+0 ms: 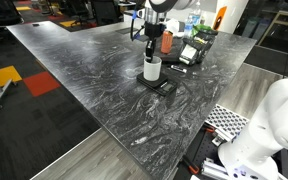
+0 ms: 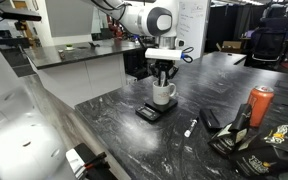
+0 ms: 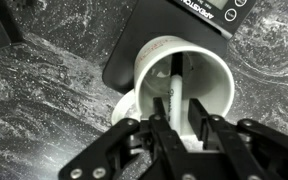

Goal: Move the sharpie to the counter, then shift the black packet to the left

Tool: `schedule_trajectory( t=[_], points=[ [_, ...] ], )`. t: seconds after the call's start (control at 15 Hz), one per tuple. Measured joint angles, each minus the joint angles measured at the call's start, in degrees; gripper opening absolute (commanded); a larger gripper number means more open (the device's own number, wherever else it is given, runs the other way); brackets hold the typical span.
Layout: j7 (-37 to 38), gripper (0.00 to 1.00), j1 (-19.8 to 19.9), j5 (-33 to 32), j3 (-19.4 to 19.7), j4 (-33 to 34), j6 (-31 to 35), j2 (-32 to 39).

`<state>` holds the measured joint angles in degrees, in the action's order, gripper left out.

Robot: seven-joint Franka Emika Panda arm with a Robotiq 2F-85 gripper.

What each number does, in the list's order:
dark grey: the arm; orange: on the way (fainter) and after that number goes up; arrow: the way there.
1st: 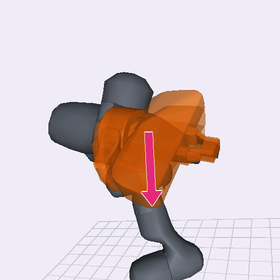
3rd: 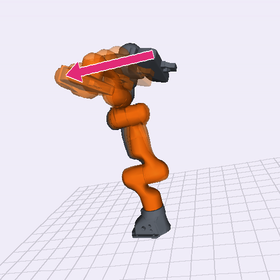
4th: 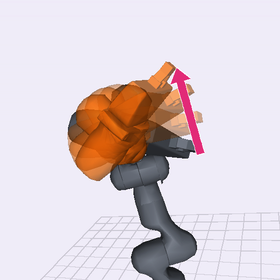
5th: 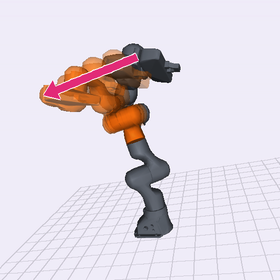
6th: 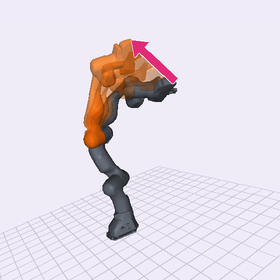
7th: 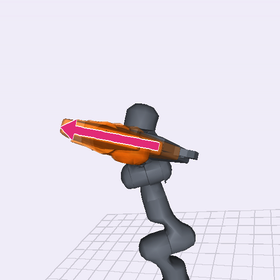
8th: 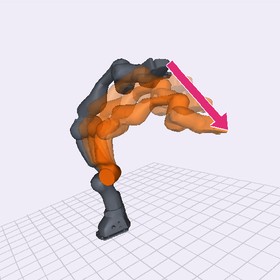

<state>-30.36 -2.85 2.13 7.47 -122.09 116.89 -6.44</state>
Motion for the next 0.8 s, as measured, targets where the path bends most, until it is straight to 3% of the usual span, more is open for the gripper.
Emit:
schedule_trajectory(
  t=[0.07,0.8],
  points=[
    [-0.3,0.0,0.0,0.2,0.0,0.4,-0.1,0.5],
    [-3.2,0.03,0.4,3.9,-0.7,1.9,-3.0,0.1]
  ],
)
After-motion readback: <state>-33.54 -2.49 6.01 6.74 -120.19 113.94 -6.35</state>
